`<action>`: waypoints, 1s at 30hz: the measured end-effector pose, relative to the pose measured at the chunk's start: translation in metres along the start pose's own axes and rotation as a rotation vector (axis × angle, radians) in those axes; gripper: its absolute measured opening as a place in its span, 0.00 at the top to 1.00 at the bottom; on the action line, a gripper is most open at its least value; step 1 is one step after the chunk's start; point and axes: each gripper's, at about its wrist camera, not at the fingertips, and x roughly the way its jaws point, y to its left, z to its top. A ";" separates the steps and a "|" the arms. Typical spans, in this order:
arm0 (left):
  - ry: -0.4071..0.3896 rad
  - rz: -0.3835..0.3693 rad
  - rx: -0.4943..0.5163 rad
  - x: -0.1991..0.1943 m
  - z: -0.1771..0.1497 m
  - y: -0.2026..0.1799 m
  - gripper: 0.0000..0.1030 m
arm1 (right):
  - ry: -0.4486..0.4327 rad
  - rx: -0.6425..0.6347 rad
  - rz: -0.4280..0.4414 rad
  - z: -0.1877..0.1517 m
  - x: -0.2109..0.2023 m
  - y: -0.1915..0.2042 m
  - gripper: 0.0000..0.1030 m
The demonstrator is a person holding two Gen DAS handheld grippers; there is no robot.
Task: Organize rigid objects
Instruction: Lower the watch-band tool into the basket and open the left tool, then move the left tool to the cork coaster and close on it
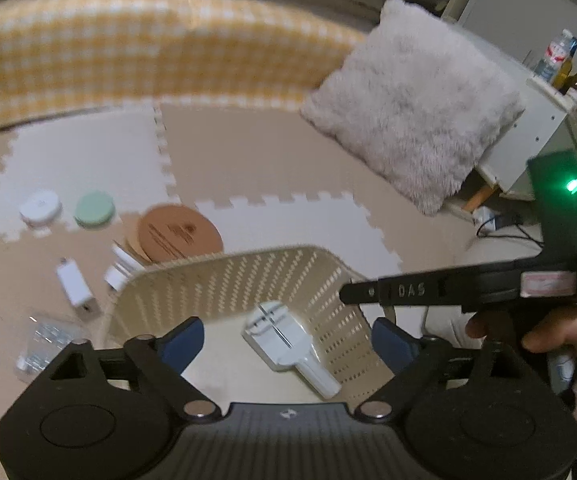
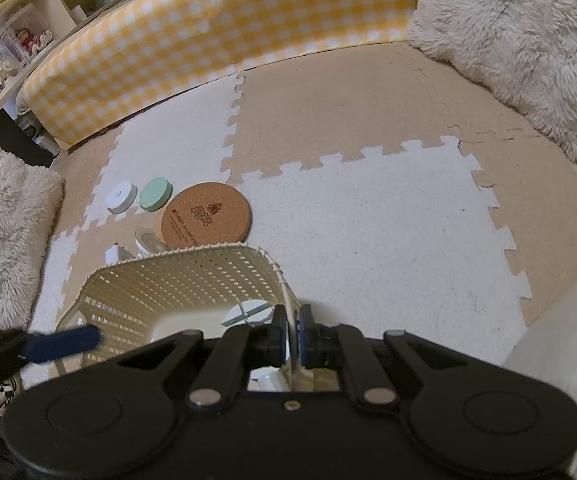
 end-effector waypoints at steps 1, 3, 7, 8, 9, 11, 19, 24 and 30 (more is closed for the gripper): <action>-0.014 0.005 0.005 -0.005 0.002 0.001 0.05 | 0.000 -0.001 -0.001 0.000 0.000 0.000 0.94; -0.040 0.015 0.016 -0.013 0.007 0.003 0.03 | 0.000 -0.001 -0.002 0.000 0.000 0.000 0.94; -0.088 0.053 0.036 -0.022 0.020 0.006 0.00 | 0.000 -0.003 -0.003 0.000 -0.001 0.000 0.94; -0.095 0.065 0.044 -0.023 0.025 0.007 0.00 | 0.000 -0.004 -0.004 0.000 -0.001 0.000 0.94; -0.097 0.075 0.057 -0.022 0.030 0.007 0.00 | 0.000 -0.004 -0.004 0.000 -0.001 0.000 0.94; -0.096 0.101 0.089 -0.019 0.041 0.006 0.00 | 0.000 -0.003 -0.004 0.000 -0.001 0.000 0.94; -0.045 0.141 0.175 0.019 0.081 0.004 0.00 | -0.001 -0.016 -0.012 0.000 -0.002 0.001 0.94; 0.036 0.222 0.224 0.061 0.100 0.005 0.00 | -0.004 -0.014 -0.014 -0.001 -0.003 0.002 0.94; 0.180 0.262 0.225 0.114 0.113 0.012 0.00 | -0.005 -0.013 -0.012 -0.002 -0.002 0.001 0.94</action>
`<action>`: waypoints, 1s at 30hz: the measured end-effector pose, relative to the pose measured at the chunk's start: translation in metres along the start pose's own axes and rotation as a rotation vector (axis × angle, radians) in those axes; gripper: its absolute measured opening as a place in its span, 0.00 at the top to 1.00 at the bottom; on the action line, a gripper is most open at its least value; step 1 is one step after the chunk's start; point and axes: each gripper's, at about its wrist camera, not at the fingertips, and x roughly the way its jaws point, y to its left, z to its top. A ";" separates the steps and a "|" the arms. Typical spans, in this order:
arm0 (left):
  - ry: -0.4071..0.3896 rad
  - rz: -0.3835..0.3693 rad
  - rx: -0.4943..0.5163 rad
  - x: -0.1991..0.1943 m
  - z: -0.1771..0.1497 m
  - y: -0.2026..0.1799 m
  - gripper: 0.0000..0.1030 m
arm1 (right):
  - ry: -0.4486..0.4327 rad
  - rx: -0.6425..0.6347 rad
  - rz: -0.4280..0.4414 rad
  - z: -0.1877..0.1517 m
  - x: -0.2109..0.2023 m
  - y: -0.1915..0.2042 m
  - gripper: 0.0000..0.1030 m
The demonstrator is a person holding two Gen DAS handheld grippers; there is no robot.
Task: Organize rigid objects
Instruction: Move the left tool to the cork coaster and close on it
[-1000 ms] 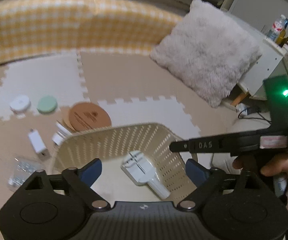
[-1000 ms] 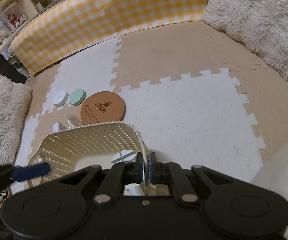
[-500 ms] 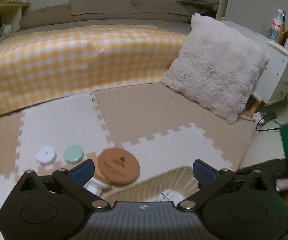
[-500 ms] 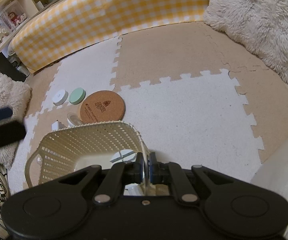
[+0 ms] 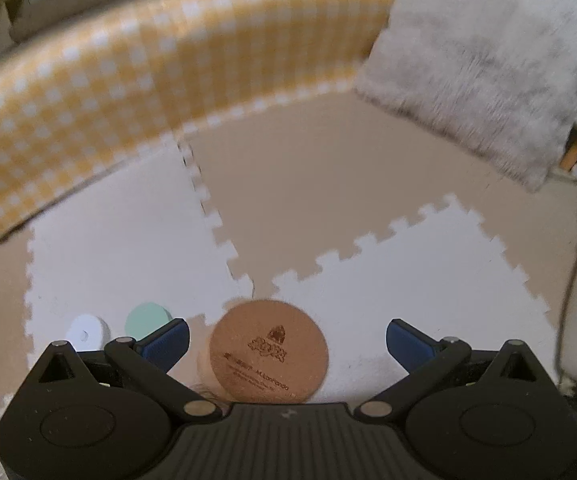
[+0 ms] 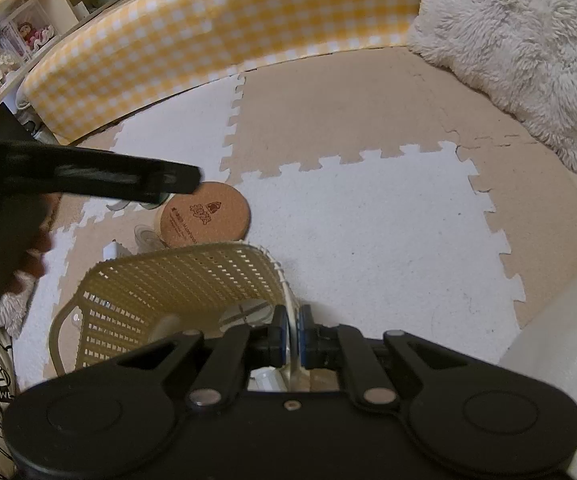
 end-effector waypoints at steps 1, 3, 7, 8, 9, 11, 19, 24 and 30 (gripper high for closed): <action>0.030 -0.003 -0.002 0.009 0.003 -0.001 0.00 | 0.003 0.003 0.001 0.000 0.001 -0.001 0.94; 0.083 -0.006 0.007 0.025 0.006 -0.002 0.00 | 0.005 0.005 0.001 0.000 0.001 0.000 0.94; 0.162 0.041 0.058 0.053 0.007 -0.008 0.00 | 0.006 0.007 0.005 0.000 0.002 -0.001 0.94; 0.180 0.053 0.069 0.059 0.006 -0.009 0.00 | 0.006 0.008 0.008 0.000 0.002 -0.001 0.94; 0.193 0.063 0.073 0.064 0.006 -0.009 0.00 | 0.005 0.009 0.009 0.000 0.003 -0.002 0.94; 0.216 0.076 0.072 0.073 0.005 -0.008 0.00 | 0.004 0.008 0.012 0.000 0.003 -0.002 0.94; 0.247 0.120 0.104 0.086 0.006 -0.013 0.00 | 0.004 0.005 0.010 0.000 0.004 0.000 0.94; 0.286 0.153 0.140 0.093 0.007 -0.016 0.05 | 0.005 0.004 0.012 -0.001 0.004 0.000 0.94; 0.275 0.168 0.183 0.092 0.006 -0.020 0.05 | 0.005 0.005 0.014 0.000 0.004 -0.001 0.94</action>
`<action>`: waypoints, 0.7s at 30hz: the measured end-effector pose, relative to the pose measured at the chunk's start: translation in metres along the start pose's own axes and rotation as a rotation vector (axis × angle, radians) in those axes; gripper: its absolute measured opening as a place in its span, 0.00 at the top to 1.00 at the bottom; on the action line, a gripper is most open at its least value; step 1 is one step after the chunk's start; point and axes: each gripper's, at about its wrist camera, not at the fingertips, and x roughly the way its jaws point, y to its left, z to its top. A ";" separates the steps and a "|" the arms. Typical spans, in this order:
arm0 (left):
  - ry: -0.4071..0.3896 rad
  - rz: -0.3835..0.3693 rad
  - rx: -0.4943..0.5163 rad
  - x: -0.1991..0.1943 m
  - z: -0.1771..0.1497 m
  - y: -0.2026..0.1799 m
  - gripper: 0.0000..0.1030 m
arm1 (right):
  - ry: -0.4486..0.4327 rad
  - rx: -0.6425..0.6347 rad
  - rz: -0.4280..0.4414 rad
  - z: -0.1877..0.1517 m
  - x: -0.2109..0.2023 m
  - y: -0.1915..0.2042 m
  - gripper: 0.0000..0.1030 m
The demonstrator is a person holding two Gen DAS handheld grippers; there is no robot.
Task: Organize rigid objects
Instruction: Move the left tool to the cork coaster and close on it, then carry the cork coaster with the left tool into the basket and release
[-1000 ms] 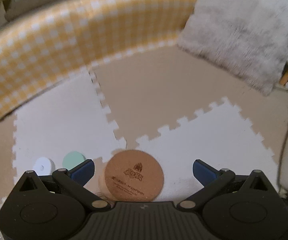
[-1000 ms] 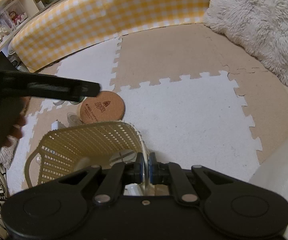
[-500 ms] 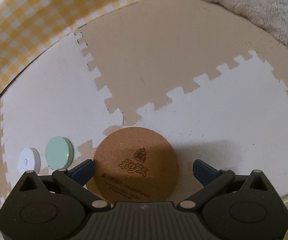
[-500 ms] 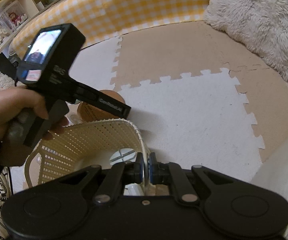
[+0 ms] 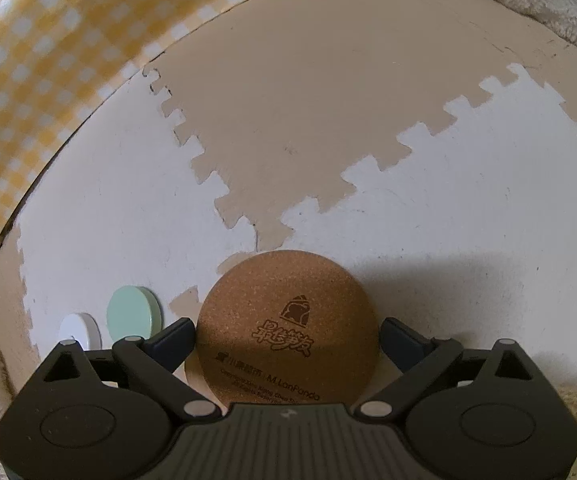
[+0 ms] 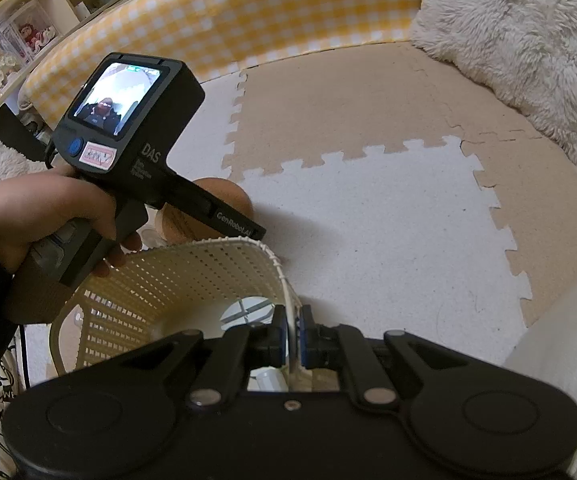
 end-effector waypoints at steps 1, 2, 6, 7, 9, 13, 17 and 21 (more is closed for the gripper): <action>-0.005 0.001 -0.003 -0.001 0.000 0.001 0.05 | 0.000 0.000 0.001 0.000 0.000 0.000 0.94; -0.012 0.003 -0.009 -0.001 0.000 0.001 0.05 | 0.000 0.001 0.001 0.000 0.000 0.000 0.94; -0.053 -0.001 -0.047 -0.006 -0.003 0.006 0.05 | 0.002 0.002 0.004 0.000 0.001 0.000 0.94; -0.061 0.001 -0.052 -0.007 -0.004 0.007 0.05 | 0.003 0.003 0.004 0.000 0.002 -0.001 0.94; -0.080 0.007 -0.052 -0.011 -0.006 0.009 0.05 | 0.003 0.003 0.004 0.000 0.002 -0.001 0.94; -0.128 0.002 -0.075 -0.023 -0.010 0.015 0.05 | 0.003 0.004 0.005 -0.001 0.002 -0.001 0.94; -0.188 -0.015 -0.096 -0.044 -0.014 0.020 0.05 | 0.005 0.001 0.004 -0.001 0.003 -0.001 0.94; -0.239 -0.038 -0.109 -0.068 -0.019 0.024 0.05 | 0.009 0.001 0.003 0.000 0.004 -0.001 0.94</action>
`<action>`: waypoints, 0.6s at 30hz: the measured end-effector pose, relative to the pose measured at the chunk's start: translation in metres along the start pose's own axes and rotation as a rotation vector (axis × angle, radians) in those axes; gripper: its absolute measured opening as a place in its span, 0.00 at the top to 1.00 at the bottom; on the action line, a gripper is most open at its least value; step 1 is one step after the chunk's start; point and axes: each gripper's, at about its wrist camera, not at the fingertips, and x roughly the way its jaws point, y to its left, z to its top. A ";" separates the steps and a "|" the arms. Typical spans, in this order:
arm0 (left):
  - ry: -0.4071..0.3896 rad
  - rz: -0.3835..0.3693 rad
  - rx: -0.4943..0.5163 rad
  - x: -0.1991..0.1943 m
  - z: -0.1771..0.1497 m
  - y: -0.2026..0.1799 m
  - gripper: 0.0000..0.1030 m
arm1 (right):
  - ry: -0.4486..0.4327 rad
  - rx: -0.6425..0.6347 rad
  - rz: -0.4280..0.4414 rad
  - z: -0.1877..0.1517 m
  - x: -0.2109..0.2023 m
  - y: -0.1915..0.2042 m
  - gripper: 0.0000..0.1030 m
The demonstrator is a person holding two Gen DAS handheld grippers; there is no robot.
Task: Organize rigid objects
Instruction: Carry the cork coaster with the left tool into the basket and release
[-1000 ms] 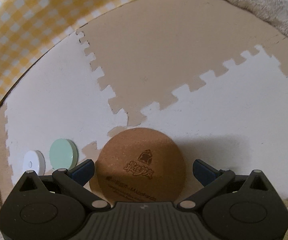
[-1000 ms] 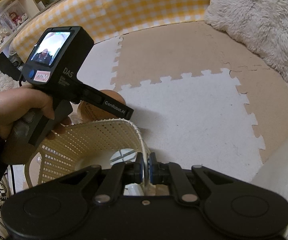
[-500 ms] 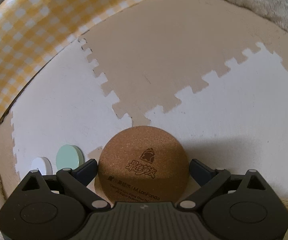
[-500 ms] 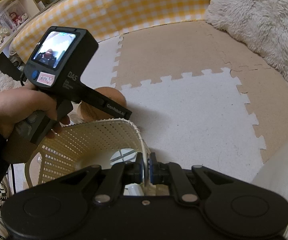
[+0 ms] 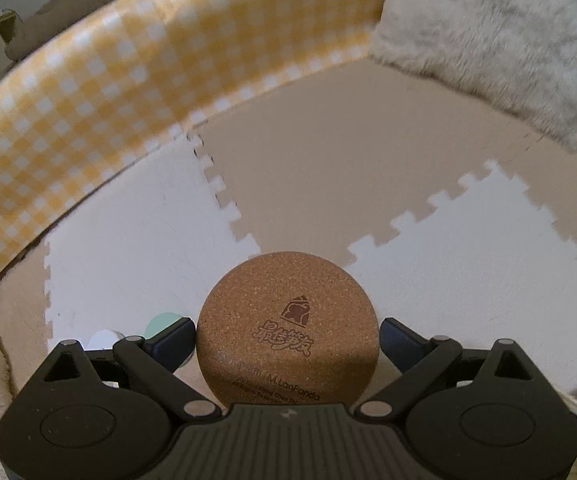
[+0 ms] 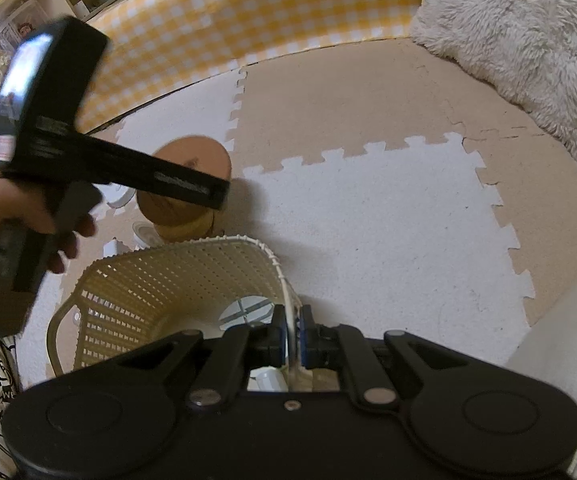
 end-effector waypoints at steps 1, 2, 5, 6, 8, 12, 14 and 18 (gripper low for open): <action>-0.012 -0.005 -0.003 -0.006 0.000 0.001 0.05 | 0.000 0.000 0.000 0.000 0.000 0.000 0.94; -0.026 -0.011 -0.006 -0.013 -0.001 0.002 0.05 | 0.000 0.001 0.000 0.000 0.000 0.000 0.94; -0.069 -0.028 -0.029 -0.035 -0.003 0.006 0.05 | 0.001 0.002 -0.001 0.000 0.000 0.001 0.94; -0.082 -0.034 -0.036 -0.042 -0.003 0.008 0.05 | 0.001 0.002 -0.001 0.000 0.000 0.001 0.94; -0.104 -0.046 -0.047 -0.057 -0.006 0.010 0.05 | 0.001 0.003 -0.002 0.000 0.000 0.001 0.94; -0.137 -0.071 -0.052 -0.083 -0.015 0.014 0.05 | 0.007 0.003 -0.006 0.000 0.001 0.001 0.94; -0.151 -0.083 -0.050 -0.096 -0.020 0.015 0.05 | 0.007 -0.001 -0.011 0.000 0.002 0.002 0.94; -0.177 -0.118 -0.053 -0.121 -0.034 0.016 0.05 | 0.008 0.001 -0.012 0.000 0.001 0.001 0.94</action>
